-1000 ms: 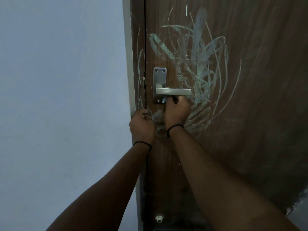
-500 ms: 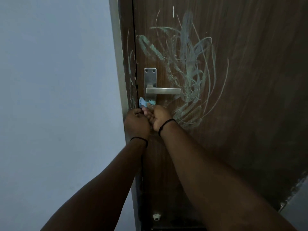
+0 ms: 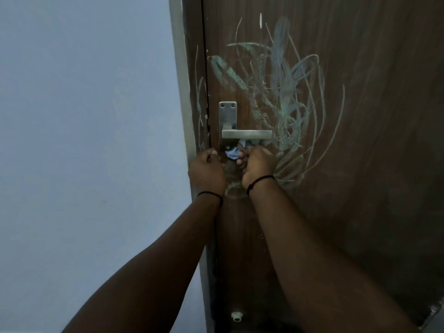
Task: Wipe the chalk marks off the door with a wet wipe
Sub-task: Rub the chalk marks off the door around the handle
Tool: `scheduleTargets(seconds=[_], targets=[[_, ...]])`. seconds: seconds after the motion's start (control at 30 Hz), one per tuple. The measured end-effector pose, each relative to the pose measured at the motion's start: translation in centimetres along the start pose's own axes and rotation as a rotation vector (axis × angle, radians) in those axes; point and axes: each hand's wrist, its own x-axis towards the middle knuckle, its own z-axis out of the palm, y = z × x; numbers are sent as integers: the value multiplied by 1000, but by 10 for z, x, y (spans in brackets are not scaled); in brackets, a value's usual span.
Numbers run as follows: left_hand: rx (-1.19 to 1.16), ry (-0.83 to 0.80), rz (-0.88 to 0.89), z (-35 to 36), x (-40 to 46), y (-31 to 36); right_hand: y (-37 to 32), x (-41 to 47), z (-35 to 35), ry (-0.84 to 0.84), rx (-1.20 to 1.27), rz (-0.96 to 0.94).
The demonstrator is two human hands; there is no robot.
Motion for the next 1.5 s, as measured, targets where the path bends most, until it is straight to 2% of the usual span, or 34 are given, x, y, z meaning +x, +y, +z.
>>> scheduleTargets(seconds=[0.13, 0.2, 0.3, 0.37, 0.43, 0.5, 0.57, 0.67, 0.73, 0.87, 0.97, 1.07, 1.2, 1.3, 1.37, 1.5], targets=[[-47, -20, -83, 4, -5, 4, -6, -2, 12, 4, -283, -271], [-119, -38, -184, 4, -7, 8, -2, -5, 9, 70, -478, -384], [-228, -84, -335, 3, -8, 9, 7, -5, -1, 116, -705, -412], [-257, -138, -423, 0, -8, 6, 10, -6, 0, 53, -676, -273], [-313, -173, -500, 1, -5, 1, 11, -12, 6, -20, -501, -105], [-360, -143, -514, 0, -1, 2, 11, -17, 11, -89, -358, 5], [-366, -83, -499, -2, 1, 7, 11, -22, 13, -156, -321, 55], [-295, -33, -427, -4, -3, 17, 10, -22, 11, -192, -433, -33], [-287, -27, -399, 0, -5, 21, 6, -20, 6, -124, -533, -143], [-398, -41, -484, 9, -5, 35, 3, -16, -6, 12, -609, -294], [-407, -16, -497, 12, -2, 39, 5, -14, -10, -29, -650, -411], [-333, 98, -377, 10, -2, 39, 10, -14, -17, -102, -785, -518], [-84, 224, 20, 5, 5, 54, 13, -9, -28, -137, -806, -536], [42, 230, 216, 3, 29, 76, 13, -7, -32, -137, -806, -520], [42, 200, 310, 3, 41, 85, 13, -5, -33, -151, -781, -509], [184, 181, 437, 7, 40, 67, 14, -4, -31, -191, -765, -503]])
